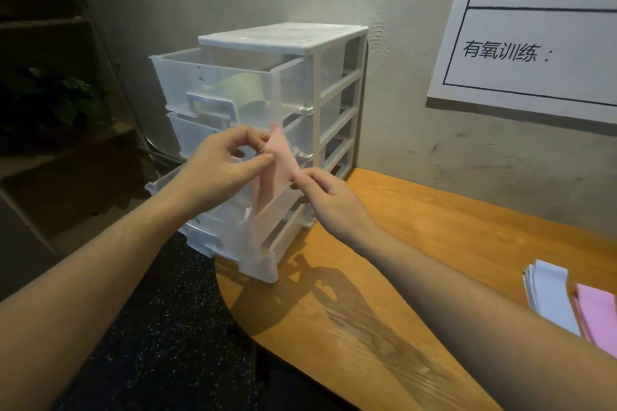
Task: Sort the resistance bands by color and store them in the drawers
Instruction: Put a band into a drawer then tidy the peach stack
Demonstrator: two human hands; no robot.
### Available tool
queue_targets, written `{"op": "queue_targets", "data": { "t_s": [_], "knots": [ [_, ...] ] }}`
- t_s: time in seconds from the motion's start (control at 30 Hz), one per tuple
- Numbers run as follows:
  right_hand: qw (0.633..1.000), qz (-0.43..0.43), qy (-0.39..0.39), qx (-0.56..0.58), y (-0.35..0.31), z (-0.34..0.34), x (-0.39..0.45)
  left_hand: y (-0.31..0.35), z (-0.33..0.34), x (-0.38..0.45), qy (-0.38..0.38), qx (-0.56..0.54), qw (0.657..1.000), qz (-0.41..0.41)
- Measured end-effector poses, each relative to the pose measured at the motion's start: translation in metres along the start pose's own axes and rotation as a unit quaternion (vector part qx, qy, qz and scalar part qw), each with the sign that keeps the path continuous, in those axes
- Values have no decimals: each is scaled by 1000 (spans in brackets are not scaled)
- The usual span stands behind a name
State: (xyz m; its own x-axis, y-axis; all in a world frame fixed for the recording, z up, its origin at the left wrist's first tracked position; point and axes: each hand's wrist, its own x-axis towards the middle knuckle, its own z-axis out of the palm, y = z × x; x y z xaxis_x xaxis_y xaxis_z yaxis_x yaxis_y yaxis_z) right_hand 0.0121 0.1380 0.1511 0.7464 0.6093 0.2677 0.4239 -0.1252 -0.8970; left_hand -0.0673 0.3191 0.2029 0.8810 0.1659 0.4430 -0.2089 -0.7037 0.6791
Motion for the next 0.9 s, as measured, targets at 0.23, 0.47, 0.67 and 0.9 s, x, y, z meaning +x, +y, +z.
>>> {"op": "queue_targets", "data": {
  "t_s": [0.23, 0.47, 0.67, 0.9],
  "knots": [
    [977, 13, 88, 192, -10, -41, -17, 50, 42, 0, -79, -90, 988, 101],
    [969, 23, 171, 178, -3, -105, -56, 72, 115, -4, -140, -126, 976, 112],
    [966, 36, 217, 135, 7, -154, -97, 104, 171, -10, -202, -252, 946, 10],
    [971, 46, 214, 95, 21, -191, -139, 151, 219, -12, -218, -335, 914, -70]
  ]
}}
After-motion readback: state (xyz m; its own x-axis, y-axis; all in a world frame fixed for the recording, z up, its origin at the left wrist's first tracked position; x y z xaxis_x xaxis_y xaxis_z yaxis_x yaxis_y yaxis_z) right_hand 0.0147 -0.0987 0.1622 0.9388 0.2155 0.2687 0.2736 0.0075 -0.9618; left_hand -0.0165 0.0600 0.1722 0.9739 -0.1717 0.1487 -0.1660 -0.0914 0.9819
